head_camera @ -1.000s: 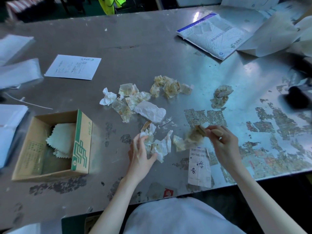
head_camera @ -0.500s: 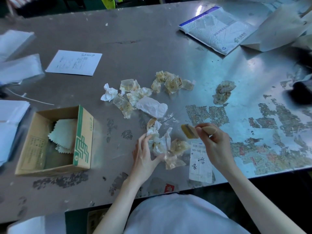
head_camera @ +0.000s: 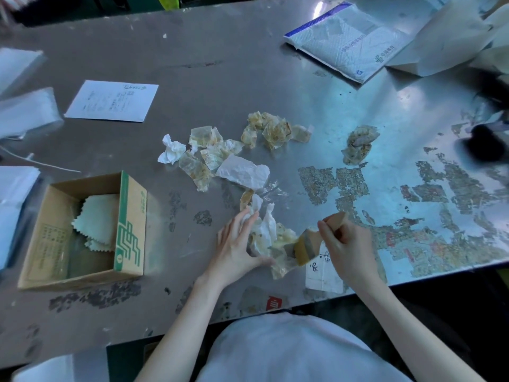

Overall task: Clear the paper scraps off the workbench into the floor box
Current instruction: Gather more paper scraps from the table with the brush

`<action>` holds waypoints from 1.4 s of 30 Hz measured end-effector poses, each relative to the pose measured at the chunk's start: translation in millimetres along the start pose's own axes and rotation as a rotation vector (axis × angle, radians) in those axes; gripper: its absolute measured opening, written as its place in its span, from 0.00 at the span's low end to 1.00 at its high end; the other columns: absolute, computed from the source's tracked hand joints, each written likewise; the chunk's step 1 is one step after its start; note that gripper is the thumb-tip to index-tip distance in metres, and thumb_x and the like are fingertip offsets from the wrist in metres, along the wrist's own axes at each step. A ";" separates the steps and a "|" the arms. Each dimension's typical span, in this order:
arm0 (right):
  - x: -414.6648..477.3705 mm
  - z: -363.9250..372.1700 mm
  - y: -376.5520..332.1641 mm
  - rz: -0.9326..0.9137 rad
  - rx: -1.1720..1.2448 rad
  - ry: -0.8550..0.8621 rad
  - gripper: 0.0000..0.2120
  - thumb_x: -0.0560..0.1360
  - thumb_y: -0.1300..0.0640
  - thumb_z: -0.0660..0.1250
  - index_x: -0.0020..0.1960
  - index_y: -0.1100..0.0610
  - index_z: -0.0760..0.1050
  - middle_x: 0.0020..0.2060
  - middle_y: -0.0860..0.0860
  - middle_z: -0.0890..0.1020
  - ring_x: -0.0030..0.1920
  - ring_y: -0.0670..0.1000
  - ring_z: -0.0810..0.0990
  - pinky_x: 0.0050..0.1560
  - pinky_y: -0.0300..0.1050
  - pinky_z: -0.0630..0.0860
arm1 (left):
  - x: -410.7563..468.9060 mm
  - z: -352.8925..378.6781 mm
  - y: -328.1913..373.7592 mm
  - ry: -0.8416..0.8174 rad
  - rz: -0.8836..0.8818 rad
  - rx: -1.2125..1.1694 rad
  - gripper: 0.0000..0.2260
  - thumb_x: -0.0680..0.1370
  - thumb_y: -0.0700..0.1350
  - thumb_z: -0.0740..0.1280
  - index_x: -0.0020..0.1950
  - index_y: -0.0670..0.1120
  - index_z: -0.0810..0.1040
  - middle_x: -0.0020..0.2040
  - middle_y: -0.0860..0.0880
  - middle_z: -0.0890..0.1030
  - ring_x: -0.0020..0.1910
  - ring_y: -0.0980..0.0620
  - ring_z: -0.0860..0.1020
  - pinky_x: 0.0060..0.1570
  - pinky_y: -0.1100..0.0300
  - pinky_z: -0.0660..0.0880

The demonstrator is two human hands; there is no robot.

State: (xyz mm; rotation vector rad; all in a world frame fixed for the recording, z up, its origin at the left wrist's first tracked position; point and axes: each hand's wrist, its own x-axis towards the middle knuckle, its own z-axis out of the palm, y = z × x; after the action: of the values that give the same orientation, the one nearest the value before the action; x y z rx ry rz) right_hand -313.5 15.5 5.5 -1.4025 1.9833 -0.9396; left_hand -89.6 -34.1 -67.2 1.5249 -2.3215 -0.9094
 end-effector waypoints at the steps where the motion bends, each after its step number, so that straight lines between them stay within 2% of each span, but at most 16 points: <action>1: -0.7 3.1 -1.6 0.002 0.004 0.001 0.19 0.77 0.60 0.65 0.30 0.67 0.66 0.20 0.54 0.65 0.22 0.47 0.61 0.23 0.38 0.57 | -2.1 1.9 0.0 -0.012 0.020 0.043 0.48 0.63 0.73 0.66 0.76 0.56 0.51 0.76 0.56 0.50 0.74 0.54 0.50 0.71 0.53 0.49; 4: -2.3 11.9 -7.2 -0.001 0.034 -0.002 0.16 0.77 0.59 0.64 0.35 0.67 0.70 0.23 0.60 0.73 0.23 0.48 0.64 0.24 0.37 0.58 | -8.3 9.2 1.3 -0.017 0.032 0.098 0.48 0.62 0.75 0.64 0.76 0.56 0.51 0.75 0.54 0.51 0.74 0.52 0.51 0.72 0.51 0.50; 7: -3.1 19.3 -12.4 0.003 0.095 -0.002 0.14 0.77 0.60 0.64 0.38 0.69 0.72 0.26 0.63 0.75 0.25 0.51 0.66 0.25 0.38 0.59 | -11.8 14.4 4.9 0.001 0.030 0.103 0.47 0.63 0.71 0.66 0.75 0.56 0.49 0.75 0.53 0.51 0.74 0.52 0.52 0.72 0.49 0.52; 10: -2.5 25.3 -13.0 0.009 0.101 0.003 0.13 0.77 0.58 0.65 0.38 0.66 0.74 0.27 0.63 0.76 0.26 0.60 0.70 0.27 0.47 0.64 | -14.6 18.2 7.8 0.018 0.003 0.103 0.45 0.66 0.65 0.70 0.75 0.55 0.52 0.73 0.52 0.55 0.71 0.50 0.56 0.70 0.49 0.56; 13: -2.2 27.9 -14.2 0.027 0.094 -0.009 0.12 0.77 0.56 0.65 0.38 0.61 0.76 0.27 0.61 0.78 0.29 0.62 0.75 0.28 0.53 0.69 | -18.8 23.6 8.8 0.051 0.007 0.057 0.39 0.68 0.60 0.72 0.73 0.52 0.58 0.69 0.51 0.59 0.66 0.50 0.59 0.68 0.51 0.61; 16: -0.5 24.2 -17.2 0.021 0.108 -0.032 0.11 0.77 0.58 0.65 0.38 0.62 0.76 0.28 0.63 0.77 0.27 0.60 0.73 0.27 0.50 0.67 | -21.3 28.4 7.0 0.076 0.009 0.013 0.34 0.70 0.58 0.71 0.71 0.51 0.62 0.65 0.51 0.63 0.62 0.51 0.61 0.65 0.53 0.64; 19: 3.9 15.9 -17.6 0.029 0.154 -0.029 0.10 0.77 0.60 0.65 0.39 0.65 0.76 0.29 0.65 0.76 0.26 0.53 0.69 0.27 0.45 0.64 | -20.9 29.9 6.3 0.123 0.007 0.010 0.29 0.71 0.54 0.72 0.68 0.49 0.66 0.61 0.50 0.66 0.58 0.51 0.63 0.61 0.54 0.66; 22: 7.7 5.6 -13.6 0.025 0.121 0.009 0.13 0.77 0.60 0.65 0.36 0.65 0.74 0.25 0.63 0.74 0.24 0.46 0.65 0.25 0.37 0.59 | -20.3 30.8 7.3 0.147 0.012 0.038 0.27 0.72 0.53 0.71 0.67 0.48 0.67 0.60 0.49 0.68 0.57 0.50 0.65 0.59 0.57 0.65; 25: 8.1 -2.2 -8.3 0.004 0.048 0.011 0.18 0.76 0.60 0.65 0.31 0.66 0.67 0.20 0.52 0.65 0.23 0.47 0.62 0.24 0.37 0.57 | -19.8 32.0 8.1 0.169 0.003 0.044 0.25 0.73 0.52 0.71 0.66 0.48 0.68 0.59 0.49 0.69 0.56 0.50 0.66 0.57 0.58 0.64; 26: 7.4 -3.0 -6.4 -0.001 0.028 0.005 0.19 0.76 0.60 0.65 0.30 0.66 0.65 0.20 0.52 0.64 0.22 0.48 0.61 0.24 0.38 0.56 | -19.6 32.9 8.6 0.175 -0.001 0.043 0.25 0.73 0.51 0.71 0.66 0.48 0.68 0.59 0.49 0.69 0.56 0.50 0.66 0.57 0.58 0.65; 28: 5.9 -0.5 -2.7 0.003 0.029 -0.008 0.20 0.76 0.60 0.65 0.30 0.68 0.64 0.20 0.57 0.65 0.23 0.46 0.60 0.25 0.39 0.55 | -19.7 33.7 10.3 0.184 -0.007 0.046 0.24 0.73 0.50 0.71 0.66 0.49 0.68 0.59 0.49 0.69 0.56 0.50 0.66 0.57 0.57 0.66; 30: 5.1 5.6 -2.3 0.005 0.050 -0.024 0.18 0.77 0.59 0.65 0.33 0.69 0.68 0.24 0.64 0.72 0.23 0.53 0.66 0.26 0.42 0.59 | -19.6 33.6 11.8 0.191 -0.008 0.043 0.23 0.73 0.49 0.71 0.65 0.48 0.69 0.59 0.49 0.70 0.55 0.49 0.67 0.56 0.56 0.67; 33: 6.5 15.9 -7.6 -0.014 0.101 -0.020 0.15 0.77 0.59 0.65 0.38 0.70 0.72 0.28 0.67 0.76 0.28 0.65 0.74 0.27 0.52 0.66 | -18.6 32.4 13.0 0.187 -0.010 0.021 0.22 0.73 0.46 0.71 0.65 0.46 0.69 0.58 0.48 0.71 0.54 0.49 0.67 0.55 0.54 0.69; 38: 11.3 27.3 -17.6 -0.051 0.146 -0.058 0.13 0.77 0.58 0.65 0.40 0.68 0.72 0.29 0.65 0.76 0.29 0.65 0.74 0.27 0.53 0.68 | -18.7 30.8 17.6 0.204 -0.011 0.002 0.21 0.75 0.45 0.69 0.66 0.43 0.70 0.57 0.48 0.71 0.54 0.49 0.68 0.56 0.58 0.66; 42: 15.5 28.5 -19.9 -0.030 0.200 -0.088 0.12 0.77 0.59 0.65 0.40 0.67 0.74 0.29 0.65 0.76 0.30 0.65 0.74 0.27 0.52 0.68 | -18.5 30.9 19.5 0.216 -0.030 -0.032 0.21 0.74 0.44 0.69 0.65 0.42 0.70 0.57 0.47 0.72 0.54 0.49 0.68 0.55 0.56 0.68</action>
State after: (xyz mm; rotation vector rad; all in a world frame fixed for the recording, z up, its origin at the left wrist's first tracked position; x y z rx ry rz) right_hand -285.6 -10.2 3.2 -1.3408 1.7568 -1.0400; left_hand -111.4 -0.8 -76.9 1.5646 -2.1284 -0.7441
